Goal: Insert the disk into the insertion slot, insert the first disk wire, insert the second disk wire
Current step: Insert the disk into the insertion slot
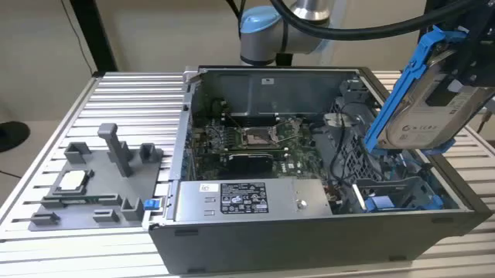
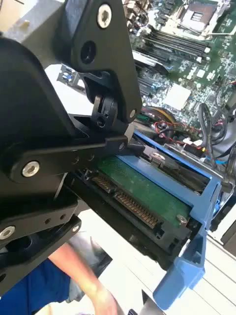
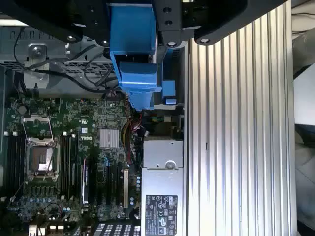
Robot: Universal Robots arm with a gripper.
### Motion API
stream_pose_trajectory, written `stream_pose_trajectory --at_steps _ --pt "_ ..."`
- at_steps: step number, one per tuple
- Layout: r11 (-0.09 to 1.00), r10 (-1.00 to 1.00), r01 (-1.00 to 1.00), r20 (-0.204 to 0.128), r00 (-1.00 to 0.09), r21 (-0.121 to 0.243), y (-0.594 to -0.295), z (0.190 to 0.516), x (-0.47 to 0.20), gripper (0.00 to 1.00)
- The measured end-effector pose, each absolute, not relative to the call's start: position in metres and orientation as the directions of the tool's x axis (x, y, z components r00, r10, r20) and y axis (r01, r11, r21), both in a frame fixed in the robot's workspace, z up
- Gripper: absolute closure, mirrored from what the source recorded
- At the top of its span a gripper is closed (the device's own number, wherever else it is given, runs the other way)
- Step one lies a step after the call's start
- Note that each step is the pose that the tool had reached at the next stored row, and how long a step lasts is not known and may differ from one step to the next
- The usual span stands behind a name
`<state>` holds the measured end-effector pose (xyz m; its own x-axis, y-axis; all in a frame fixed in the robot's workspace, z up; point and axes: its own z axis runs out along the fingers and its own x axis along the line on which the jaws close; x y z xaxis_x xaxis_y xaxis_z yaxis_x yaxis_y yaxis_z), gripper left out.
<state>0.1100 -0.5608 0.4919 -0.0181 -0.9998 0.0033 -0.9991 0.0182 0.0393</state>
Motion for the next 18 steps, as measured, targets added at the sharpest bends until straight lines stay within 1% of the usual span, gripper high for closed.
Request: stream_pose_trajectory --at_steps 14,18 --pt "0.018 -1.000 -0.999 0.003 -0.018 0.039 -0.561 0.492 0.110 1.00" --pt "0.018 -1.000 -0.999 0.003 -0.018 0.039 -0.571 0.490 0.110 1.00"
